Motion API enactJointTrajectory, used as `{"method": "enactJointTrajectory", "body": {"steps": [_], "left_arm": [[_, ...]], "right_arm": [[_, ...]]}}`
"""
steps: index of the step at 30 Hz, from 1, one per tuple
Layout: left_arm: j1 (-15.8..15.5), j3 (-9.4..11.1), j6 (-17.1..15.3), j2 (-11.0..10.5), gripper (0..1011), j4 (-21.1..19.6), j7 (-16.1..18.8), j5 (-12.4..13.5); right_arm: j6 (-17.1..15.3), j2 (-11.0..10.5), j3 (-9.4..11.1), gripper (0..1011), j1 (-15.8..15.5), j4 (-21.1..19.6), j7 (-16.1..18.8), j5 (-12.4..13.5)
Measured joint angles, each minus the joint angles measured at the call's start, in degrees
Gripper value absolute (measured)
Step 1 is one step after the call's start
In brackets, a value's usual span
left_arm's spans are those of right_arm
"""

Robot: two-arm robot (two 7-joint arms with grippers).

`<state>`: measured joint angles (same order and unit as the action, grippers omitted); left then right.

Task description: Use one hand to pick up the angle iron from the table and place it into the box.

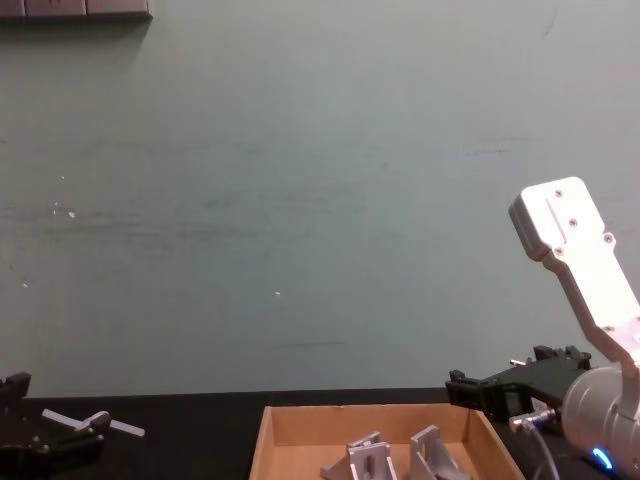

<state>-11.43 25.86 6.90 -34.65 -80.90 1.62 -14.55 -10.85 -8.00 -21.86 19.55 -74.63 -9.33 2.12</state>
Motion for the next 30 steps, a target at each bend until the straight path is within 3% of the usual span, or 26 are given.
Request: {"method": "enactJointTrajectory", "body": {"steps": [30], "left_arm": [[0.0,0.0,0.0,0.0,1005,0.0,0.0,0.0]], "right_arm": [[-0.06,0.0,-0.12,1000,0.01,-0.07,-0.43,-0.27]]}}
